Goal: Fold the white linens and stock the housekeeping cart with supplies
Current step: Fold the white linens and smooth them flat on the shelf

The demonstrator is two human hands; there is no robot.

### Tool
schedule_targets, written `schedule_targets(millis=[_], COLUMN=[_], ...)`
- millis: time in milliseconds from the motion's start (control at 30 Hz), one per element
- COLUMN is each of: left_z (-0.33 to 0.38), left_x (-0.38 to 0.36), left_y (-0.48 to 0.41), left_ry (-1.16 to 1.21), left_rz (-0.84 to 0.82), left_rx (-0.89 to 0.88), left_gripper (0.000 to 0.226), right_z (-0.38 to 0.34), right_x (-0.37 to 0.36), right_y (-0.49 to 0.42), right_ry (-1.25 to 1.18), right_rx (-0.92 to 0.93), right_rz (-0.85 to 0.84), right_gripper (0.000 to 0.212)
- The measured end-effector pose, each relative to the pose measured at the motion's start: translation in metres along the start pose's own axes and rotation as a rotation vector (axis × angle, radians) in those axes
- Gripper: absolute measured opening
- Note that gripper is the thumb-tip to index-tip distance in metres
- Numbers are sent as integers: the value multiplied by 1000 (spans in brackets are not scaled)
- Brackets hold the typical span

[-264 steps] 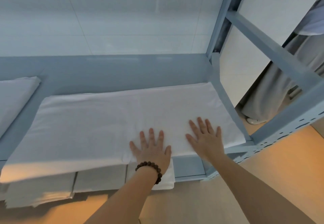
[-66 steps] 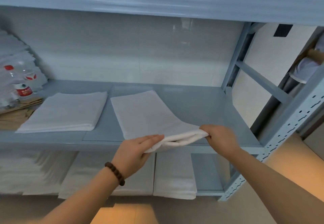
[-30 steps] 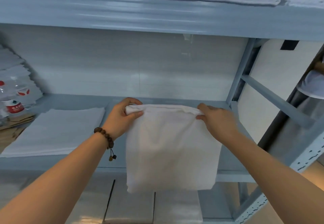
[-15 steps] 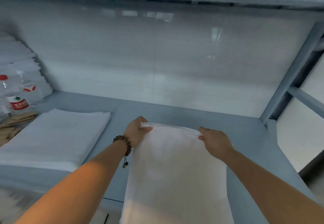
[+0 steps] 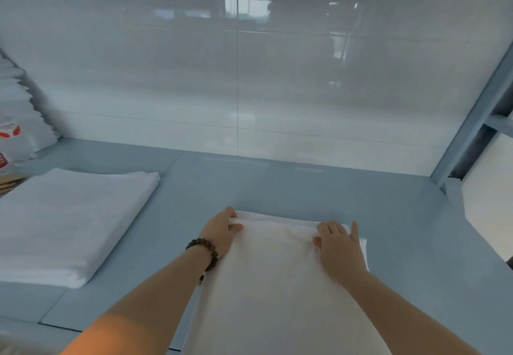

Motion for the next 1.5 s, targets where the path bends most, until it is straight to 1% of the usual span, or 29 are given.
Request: schedule_targets(millis=[67,167,200,300,433,600,700,800,933,967,1033,1067,1100,1133,1167,1200,1233,1300,1400,1500], left_z=[4,11,13,14,12,19,22,20,26,31,40,46,51,56,59,57,51,35,22,22], left_x=[0,1,1,1,2,10,10,1,1,3,5,4,1,-3,-11,-20,-30,-41,-45,-46], left_y=[-1,-4,-5,-9,-15,-39,-52,-53,-51,-51,-46,-41,-35,-28,-20,-13,-7,3,6,7], left_ry=[-74,-122,-134,-181,-248,-297,-357,-459,-460,-461,-496,-531,-569,-599,-624,-645,-671,-690,-664,-653], left_rz=[8,-16,-22,-39,-74,-145,-124,-87,-65,-66,-63,-49,-27,-17,-42,-100,-180,-294,-265,-208], left_rx=[-34,-84,-98,-130,-128,-97,-83,-60,-37,-23,-4,-9,-29,-60,-85,-97,-92,-59,-54,-79], left_gripper=[9,8,7,8,11,14,16,16,8,9,25,34,39,41,42,44,48,57,63,64], right_z=[0,-5,-6,-4,-4,2,-1,-10,-13,-15,-27,-39,-53,-70,-87,-99,-106,-102,-65,-16], right_x=[0,0,-1,-2,-2,9,9,-1,1,8,21,26,29,29,27,19,8,-9,-22,-26], right_y=[4,4,2,-7,-19,-41,-54,-51,-44,-41,-34,-28,-22,-16,-12,-11,-10,-11,-16,-16], right_ry=[13,-17,-42,-107,-50,-98,-75,46,52,54,-8,-74,-170,-270,-360,-410,-402,-293,-170,-140], right_rx=[-32,-6,16,38,71,64,64,54,-61,-73,-27,36,116,205,275,302,295,240,116,-43], right_rz=[12,4,-3,-50,-89,-80,-53,23,123,178,327,380,370,326,238,126,20,-103,-161,-178], right_gripper=[39,44,43,32,29,22,23,23,24,24,25,24,22,22,25,32,38,48,55,57])
Point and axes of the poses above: each hand's wrist, its own y-axis away from the middle knuckle, its own x-axis out of the back of the hand, z = x × y, the point moved 6 cm from there along -y, towards the middle knuckle, and after that the axes turned 1 degree about -x, right-handed, at the moved point
